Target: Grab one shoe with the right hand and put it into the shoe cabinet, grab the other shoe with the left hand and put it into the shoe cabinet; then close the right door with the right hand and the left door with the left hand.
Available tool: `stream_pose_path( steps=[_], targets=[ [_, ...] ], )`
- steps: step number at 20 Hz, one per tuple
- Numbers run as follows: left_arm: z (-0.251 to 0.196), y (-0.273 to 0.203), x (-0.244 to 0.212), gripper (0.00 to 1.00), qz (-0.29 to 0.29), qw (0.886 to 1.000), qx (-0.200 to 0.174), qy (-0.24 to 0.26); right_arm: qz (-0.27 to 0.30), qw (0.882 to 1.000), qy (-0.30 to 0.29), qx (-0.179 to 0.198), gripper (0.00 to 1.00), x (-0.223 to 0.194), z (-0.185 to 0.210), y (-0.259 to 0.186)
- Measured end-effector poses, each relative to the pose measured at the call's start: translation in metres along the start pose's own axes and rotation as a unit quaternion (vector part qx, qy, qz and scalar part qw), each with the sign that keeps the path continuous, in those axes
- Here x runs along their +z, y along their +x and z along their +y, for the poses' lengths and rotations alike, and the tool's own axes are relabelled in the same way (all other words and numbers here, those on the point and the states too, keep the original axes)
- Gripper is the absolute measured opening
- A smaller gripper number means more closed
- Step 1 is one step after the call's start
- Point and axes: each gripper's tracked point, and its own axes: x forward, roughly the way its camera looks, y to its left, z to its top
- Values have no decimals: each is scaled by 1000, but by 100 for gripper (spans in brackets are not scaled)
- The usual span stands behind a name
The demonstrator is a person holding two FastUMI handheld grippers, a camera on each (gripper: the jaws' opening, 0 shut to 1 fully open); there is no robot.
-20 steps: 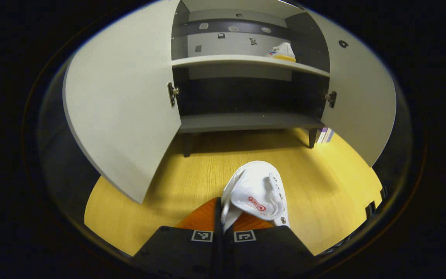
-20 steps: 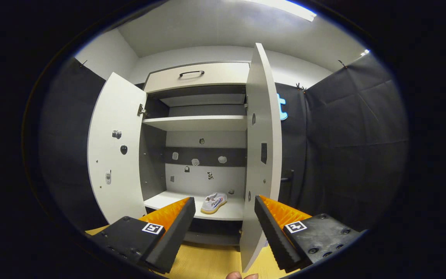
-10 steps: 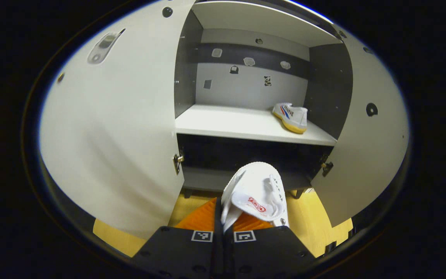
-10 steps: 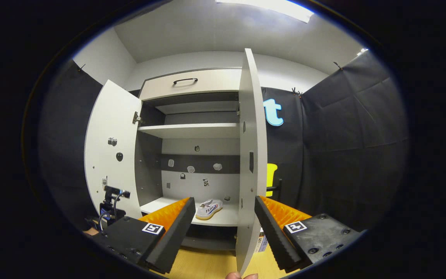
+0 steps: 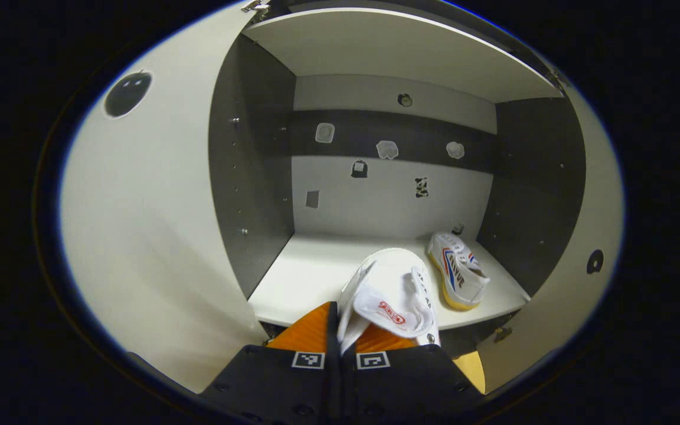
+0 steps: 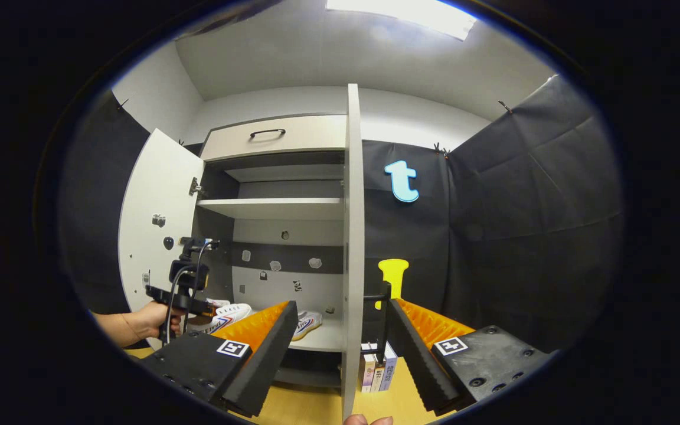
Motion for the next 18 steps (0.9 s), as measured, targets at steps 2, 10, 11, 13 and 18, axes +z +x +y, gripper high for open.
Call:
stream_pose_path(
  steps=[2, 10, 11, 13, 18],
  targets=[
    [-3, 27, 17, 5, 2, 1000, 8, -2, 4, 1000, 2, -7, 97, -3, -12, 2],
    [-15, 131, 24, 5, 49, 997, 52, 31, 16, 999, -15, -42, 97, -15, -70, 7],
    [-15, 140, 22, 5, 55, 996, 58, 33, 16, 999, -18, -45, 97, -16, -76, 7],
    [-13, 156, 20, 5, 62, 994, 74, 41, 15, 998, -22, -54, 97, -16, -88, 11],
    [-10, 179, 16, 5, 73, 991, 98, 62, 22, 998, -14, -63, 97, -21, -112, 16]
  ],
)
